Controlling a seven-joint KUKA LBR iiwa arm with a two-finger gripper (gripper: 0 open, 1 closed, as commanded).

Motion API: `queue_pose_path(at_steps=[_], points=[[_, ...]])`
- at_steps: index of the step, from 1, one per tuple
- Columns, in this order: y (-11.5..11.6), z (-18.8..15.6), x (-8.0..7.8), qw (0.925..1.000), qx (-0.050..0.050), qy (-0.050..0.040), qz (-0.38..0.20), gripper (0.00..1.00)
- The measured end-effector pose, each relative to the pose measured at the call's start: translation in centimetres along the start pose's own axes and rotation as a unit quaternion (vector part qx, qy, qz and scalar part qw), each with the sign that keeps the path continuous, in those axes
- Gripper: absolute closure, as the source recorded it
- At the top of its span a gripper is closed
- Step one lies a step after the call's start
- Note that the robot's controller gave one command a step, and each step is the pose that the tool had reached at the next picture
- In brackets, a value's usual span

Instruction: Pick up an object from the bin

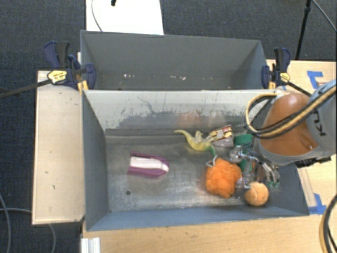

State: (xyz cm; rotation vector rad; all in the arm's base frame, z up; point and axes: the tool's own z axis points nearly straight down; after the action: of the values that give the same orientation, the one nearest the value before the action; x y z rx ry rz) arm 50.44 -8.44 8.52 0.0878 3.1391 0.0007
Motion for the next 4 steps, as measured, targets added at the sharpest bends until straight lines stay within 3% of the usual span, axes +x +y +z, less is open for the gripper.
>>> queue_pose_path(at_steps=[1,2,3,4], points=[[0.5,1.1,-0.3,0.9982,0.001,-0.0063,0.059,1.00],[0.5,1.1,-0.3,0.9983,0.001,-0.0063,0.059,1.00],[2.7,-2.0,0.4,0.9990,0.000,0.0015,0.044,1.00],[5.6,-3.8,-3.7,0.9997,0.000,-0.0007,0.025,1.00]])
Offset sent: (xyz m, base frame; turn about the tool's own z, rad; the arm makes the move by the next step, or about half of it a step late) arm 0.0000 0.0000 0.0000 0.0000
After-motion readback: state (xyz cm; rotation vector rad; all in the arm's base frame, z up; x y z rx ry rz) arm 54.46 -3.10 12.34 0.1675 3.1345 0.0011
